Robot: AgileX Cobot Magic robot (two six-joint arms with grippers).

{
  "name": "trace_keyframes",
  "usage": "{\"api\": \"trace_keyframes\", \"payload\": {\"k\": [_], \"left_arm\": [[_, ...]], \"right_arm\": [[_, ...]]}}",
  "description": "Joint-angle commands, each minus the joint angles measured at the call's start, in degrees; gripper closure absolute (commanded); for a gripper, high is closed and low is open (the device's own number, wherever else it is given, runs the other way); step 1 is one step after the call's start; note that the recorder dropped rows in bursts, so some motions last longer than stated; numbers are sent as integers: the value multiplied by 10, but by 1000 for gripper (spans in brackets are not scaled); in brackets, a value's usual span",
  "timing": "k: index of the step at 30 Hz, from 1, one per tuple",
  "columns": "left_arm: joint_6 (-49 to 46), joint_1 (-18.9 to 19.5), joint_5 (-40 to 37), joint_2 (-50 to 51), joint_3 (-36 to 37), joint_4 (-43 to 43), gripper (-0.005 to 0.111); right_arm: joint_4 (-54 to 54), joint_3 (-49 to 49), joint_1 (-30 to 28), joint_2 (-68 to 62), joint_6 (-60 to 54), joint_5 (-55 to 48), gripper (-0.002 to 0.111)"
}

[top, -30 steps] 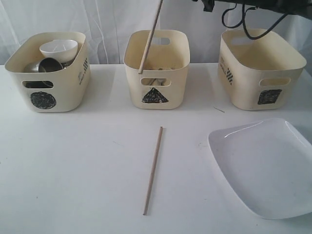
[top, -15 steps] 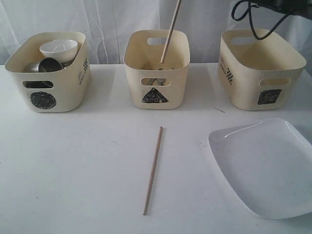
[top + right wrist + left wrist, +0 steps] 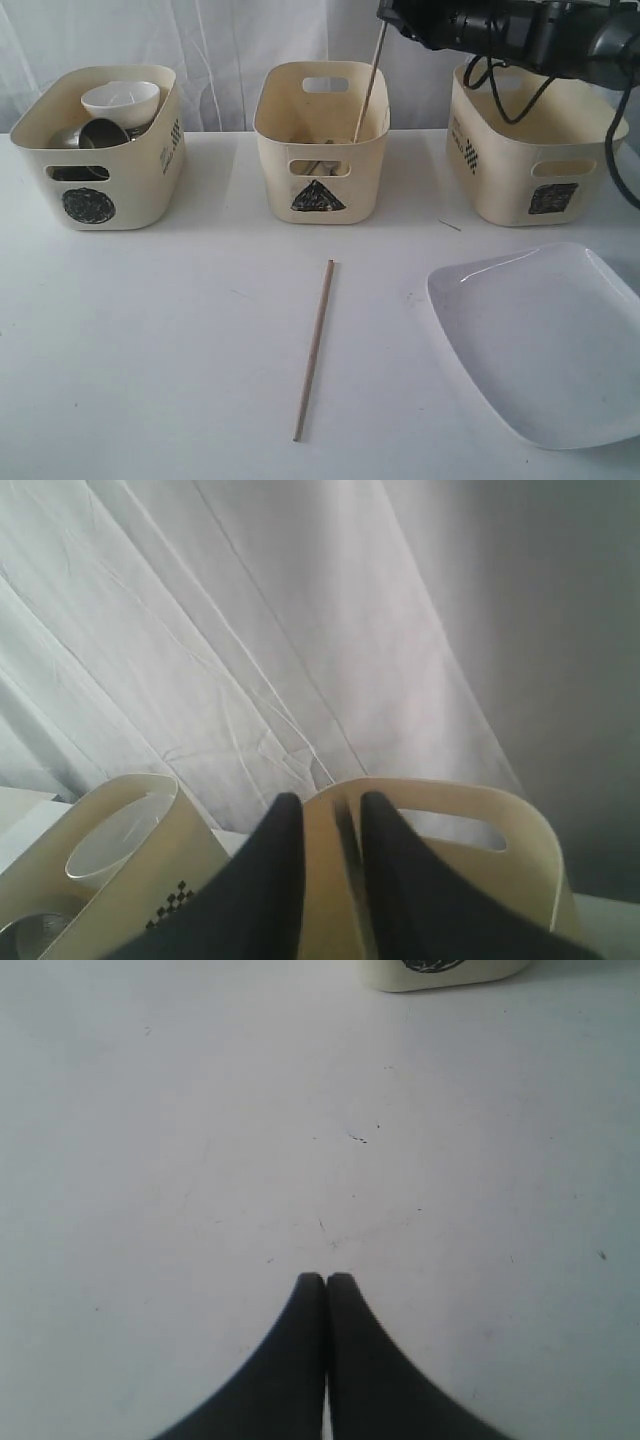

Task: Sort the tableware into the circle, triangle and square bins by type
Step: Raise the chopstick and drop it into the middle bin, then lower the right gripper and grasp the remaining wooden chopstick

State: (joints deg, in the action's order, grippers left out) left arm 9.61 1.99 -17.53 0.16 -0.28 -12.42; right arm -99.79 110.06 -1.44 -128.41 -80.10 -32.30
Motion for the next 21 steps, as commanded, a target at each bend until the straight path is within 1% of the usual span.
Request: {"api": "trace_keyframes", "payload": {"k": [1,4,6,8,10,11,14,15,19,21], "left_arm": [[0,-5,1,-2,3,4,107],[0,-5,1,-2,3,4,107],[0,-5,1,-2,3,4,107],[0,-5,1,-2,3,4,107],[0,-5,1,-2,3,4,107],[0,-5,1,-2,3,4,107],[0,-5,1,-2,3,4,107],[0,-5,1,-2,3,4,107],[0,-5,1,-2,3,4,107],[0,-5,1,-2,3,4,107]], "right_arm": [[-2,2,3,3,-10,-19,78],[-2,2,3,3,4,-36,78],[-2,2,1,5,38,-60,78],[-2,2,-4,7,76,-109,78],[41,2,-13,14,118,-164,81],[85,2,-16,18,141,-183,84],[261,2,-20,40,223,-229,105],[335,2,-20,48,251,-239,108],[619,-2,2,74,387,-294,108],[735,-15,21,84,441,-311,108]]}}
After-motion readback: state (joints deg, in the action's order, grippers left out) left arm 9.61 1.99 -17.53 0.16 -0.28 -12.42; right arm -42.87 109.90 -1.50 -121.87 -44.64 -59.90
